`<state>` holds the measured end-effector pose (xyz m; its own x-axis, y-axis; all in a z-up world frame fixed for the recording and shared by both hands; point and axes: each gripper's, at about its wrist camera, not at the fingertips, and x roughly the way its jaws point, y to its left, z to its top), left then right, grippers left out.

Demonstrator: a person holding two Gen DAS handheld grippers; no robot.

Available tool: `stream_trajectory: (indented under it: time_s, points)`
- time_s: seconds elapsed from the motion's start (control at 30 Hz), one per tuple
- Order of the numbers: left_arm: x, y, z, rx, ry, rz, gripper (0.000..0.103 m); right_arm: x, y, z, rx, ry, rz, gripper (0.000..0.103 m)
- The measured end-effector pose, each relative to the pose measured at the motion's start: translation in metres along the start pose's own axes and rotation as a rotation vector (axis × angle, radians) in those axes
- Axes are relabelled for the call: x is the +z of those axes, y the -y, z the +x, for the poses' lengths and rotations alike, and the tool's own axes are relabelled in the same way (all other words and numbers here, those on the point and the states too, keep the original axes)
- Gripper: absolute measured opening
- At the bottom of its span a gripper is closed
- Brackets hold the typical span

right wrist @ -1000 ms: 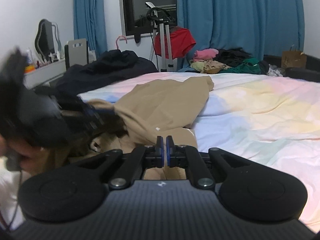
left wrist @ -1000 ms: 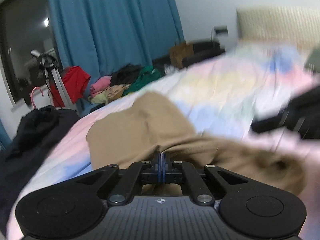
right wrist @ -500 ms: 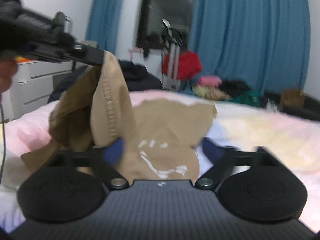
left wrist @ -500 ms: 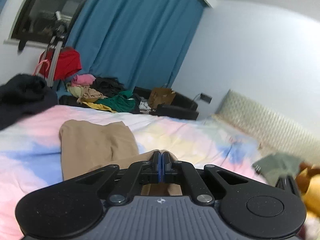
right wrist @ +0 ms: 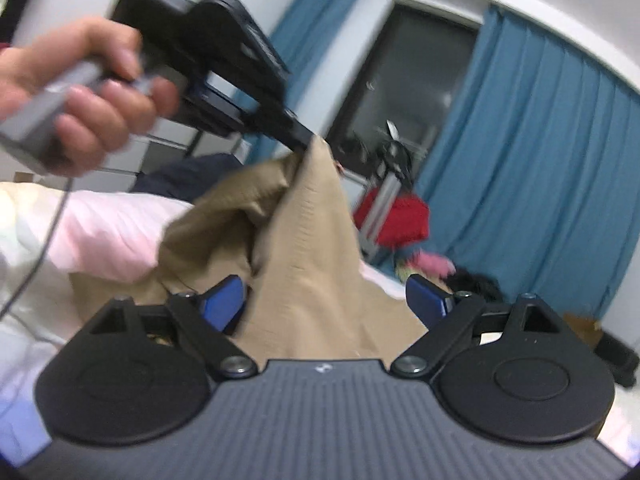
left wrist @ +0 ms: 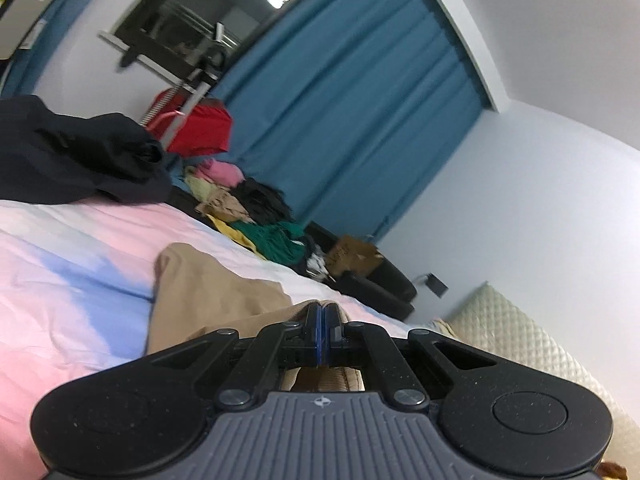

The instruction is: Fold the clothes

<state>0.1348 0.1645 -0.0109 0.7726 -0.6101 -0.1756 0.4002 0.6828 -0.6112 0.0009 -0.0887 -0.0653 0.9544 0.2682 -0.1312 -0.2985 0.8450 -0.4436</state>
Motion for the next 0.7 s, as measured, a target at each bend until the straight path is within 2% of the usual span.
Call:
stream_trajectory:
  time_s: [0.03,0.13,0.27,0.33,0.43,0.6,0.7]
  points:
    - [0.001,-0.001,-0.001,0.004,0.004,-0.007,0.001,0.0,-0.004,0.001,0.002,-0.006,-0.016,0.09]
    - [0.003,-0.004,-0.006,0.035,0.029,-0.024,0.001,-0.01,-0.008,0.017,0.024,-0.13,-0.033,0.09]
    - [0.007,-0.01,-0.011,0.085,0.054,-0.057,0.001,-0.019,0.016,0.028,0.009,-0.241,0.11,0.09]
    - [0.008,-0.013,-0.011,0.11,0.052,-0.058,0.001,-0.019,0.026,0.025,-0.031,-0.243,0.17,0.09]
    - [0.006,-0.014,-0.007,0.148,0.029,-0.039,0.001,-0.016,0.043,0.014,-0.112,-0.185,0.227,0.09]
    - [-0.004,-0.01,0.006,0.169,-0.042,-0.001,0.001,-0.016,0.071,-0.001,-0.247,-0.121,0.34,0.09]
    - [-0.011,-0.006,0.014,0.167,-0.077,0.019,0.001,-0.023,0.087,-0.004,-0.292,-0.124,0.413,0.09]
